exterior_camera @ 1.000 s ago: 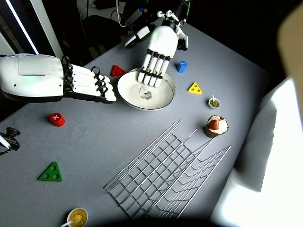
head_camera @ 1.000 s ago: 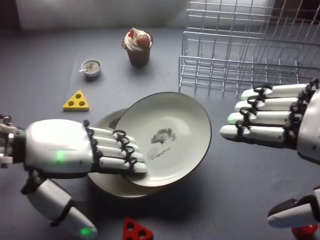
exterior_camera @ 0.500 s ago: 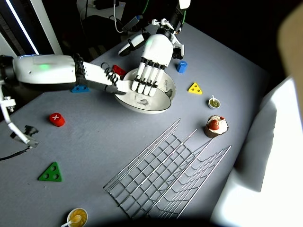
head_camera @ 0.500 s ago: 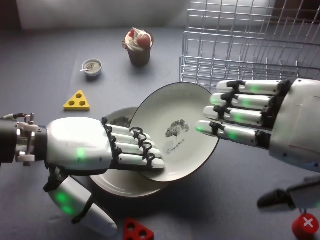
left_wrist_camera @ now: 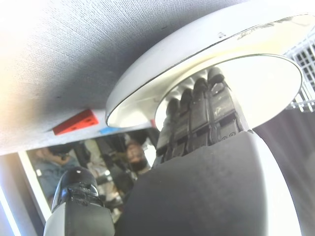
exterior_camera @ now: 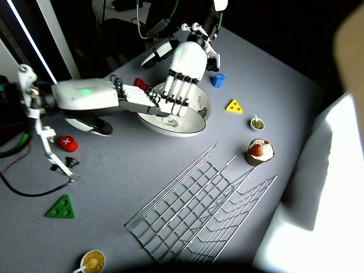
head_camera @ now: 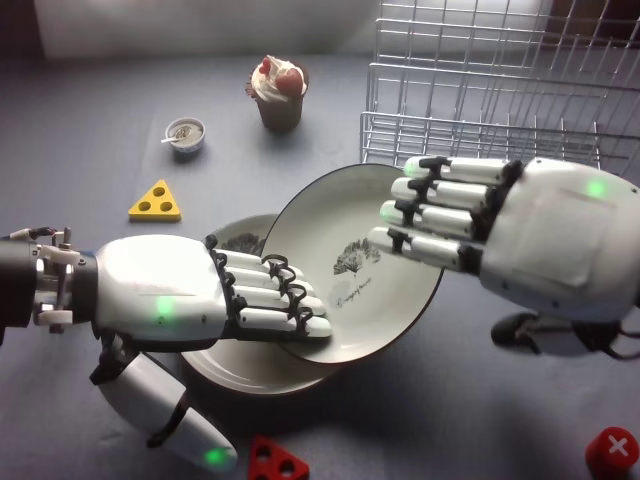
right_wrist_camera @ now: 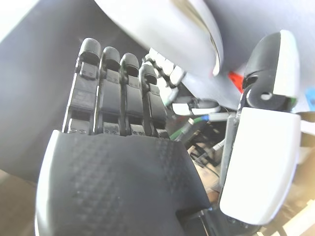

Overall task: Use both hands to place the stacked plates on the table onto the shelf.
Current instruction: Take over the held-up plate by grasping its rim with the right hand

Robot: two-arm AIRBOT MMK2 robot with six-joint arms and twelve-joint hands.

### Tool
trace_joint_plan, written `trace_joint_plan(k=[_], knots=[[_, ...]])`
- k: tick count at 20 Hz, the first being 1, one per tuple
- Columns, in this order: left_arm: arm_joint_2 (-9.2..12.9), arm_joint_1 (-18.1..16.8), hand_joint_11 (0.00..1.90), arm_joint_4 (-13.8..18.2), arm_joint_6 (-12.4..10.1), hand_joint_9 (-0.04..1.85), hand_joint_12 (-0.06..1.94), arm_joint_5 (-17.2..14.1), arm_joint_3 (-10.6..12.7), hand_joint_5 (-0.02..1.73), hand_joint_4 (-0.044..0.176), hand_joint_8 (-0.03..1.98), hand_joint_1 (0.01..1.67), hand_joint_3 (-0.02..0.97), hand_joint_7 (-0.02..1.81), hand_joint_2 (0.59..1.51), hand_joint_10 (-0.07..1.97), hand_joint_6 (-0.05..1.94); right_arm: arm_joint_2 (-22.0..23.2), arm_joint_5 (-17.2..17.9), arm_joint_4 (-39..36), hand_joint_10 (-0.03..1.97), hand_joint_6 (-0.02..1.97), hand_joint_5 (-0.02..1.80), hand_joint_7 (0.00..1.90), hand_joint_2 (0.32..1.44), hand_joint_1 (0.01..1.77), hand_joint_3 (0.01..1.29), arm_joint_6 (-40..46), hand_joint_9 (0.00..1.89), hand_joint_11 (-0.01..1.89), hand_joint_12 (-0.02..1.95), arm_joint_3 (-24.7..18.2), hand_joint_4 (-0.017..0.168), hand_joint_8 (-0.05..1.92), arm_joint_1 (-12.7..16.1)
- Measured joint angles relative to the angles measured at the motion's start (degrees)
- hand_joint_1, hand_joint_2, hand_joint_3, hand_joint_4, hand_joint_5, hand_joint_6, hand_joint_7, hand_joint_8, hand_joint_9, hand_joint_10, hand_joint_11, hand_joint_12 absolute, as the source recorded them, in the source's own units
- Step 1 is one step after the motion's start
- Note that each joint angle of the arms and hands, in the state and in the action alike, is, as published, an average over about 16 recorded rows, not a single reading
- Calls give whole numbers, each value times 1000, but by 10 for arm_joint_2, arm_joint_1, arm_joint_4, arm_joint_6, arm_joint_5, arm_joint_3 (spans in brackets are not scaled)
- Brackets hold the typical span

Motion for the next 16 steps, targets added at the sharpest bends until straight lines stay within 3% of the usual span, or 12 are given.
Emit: trace_joint_plan(k=[11, 16], knots=[[-2, 0, 132, -1, 0, 117, 7, 0, 2, 105, -4, -17, 19, -6, 91, 983, -19, -16, -90, -43, 0, 2, 14, 544, 503, 853, 1106, 17, -7, 479, 514, 68, 58, 1, 6, 47], [-3, 0, 138, -2, 0, 124, 5, -1, 3, 107, -4, -17, 22, -6, 92, 984, -19, -17, -101, -53, -15, 133, 191, 725, 736, 867, 1208, 16, -7, 710, 713, 379, 58, -1, 65, 56]])
